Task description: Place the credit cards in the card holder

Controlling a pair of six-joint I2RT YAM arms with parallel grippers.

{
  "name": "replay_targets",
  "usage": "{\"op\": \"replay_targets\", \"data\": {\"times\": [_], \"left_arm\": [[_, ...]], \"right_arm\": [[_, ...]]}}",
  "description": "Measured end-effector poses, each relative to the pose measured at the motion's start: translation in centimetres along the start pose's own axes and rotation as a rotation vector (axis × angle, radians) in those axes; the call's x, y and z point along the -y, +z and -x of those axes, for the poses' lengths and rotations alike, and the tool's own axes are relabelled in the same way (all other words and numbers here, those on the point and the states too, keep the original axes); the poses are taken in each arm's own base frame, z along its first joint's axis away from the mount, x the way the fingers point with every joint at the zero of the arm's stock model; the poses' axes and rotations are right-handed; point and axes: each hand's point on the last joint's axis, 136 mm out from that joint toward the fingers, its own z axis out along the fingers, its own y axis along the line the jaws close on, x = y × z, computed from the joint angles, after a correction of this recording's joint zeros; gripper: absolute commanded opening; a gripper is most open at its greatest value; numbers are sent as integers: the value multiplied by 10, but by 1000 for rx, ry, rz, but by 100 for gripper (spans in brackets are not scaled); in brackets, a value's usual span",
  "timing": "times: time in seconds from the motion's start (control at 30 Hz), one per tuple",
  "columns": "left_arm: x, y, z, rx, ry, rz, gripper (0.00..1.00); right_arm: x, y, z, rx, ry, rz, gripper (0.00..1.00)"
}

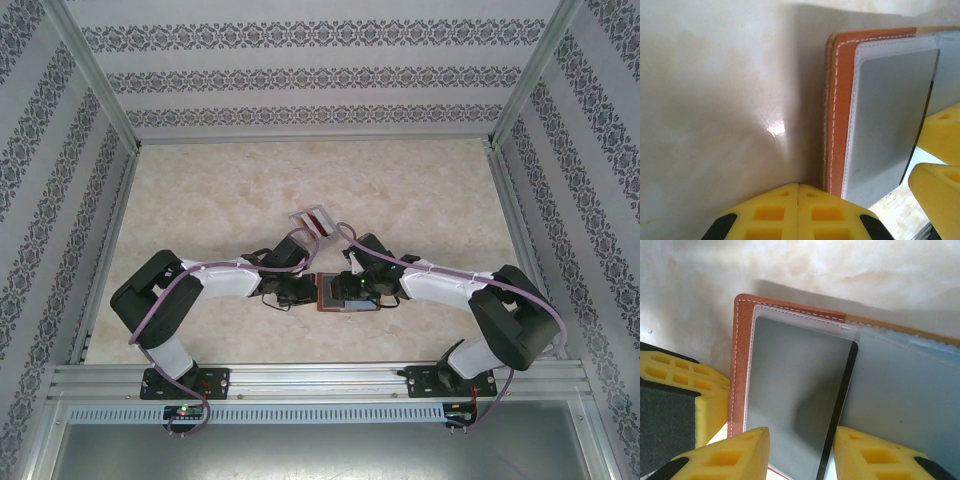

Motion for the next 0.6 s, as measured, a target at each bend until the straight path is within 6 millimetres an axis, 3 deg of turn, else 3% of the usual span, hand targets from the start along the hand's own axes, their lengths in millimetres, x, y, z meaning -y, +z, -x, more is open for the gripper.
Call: {"op": "replay_targets", "data": {"times": [0.1,0.33,0.47,0.6], "left_arm": [[0,0,0,4,-1,-1,12],[-1,-1,1,23,2,-3,13],[-1,-1,1,29,5,-10,13],[-1,-1,1,32,7,-13,12]], "right_arm": [[1,-5,-2,-3,-8,-8,48],[-1,-34,5,72,-19,-19,54],[15,-41,1,95,15,-64,62],[37,-43,-9,91,80,-117,63]]}}
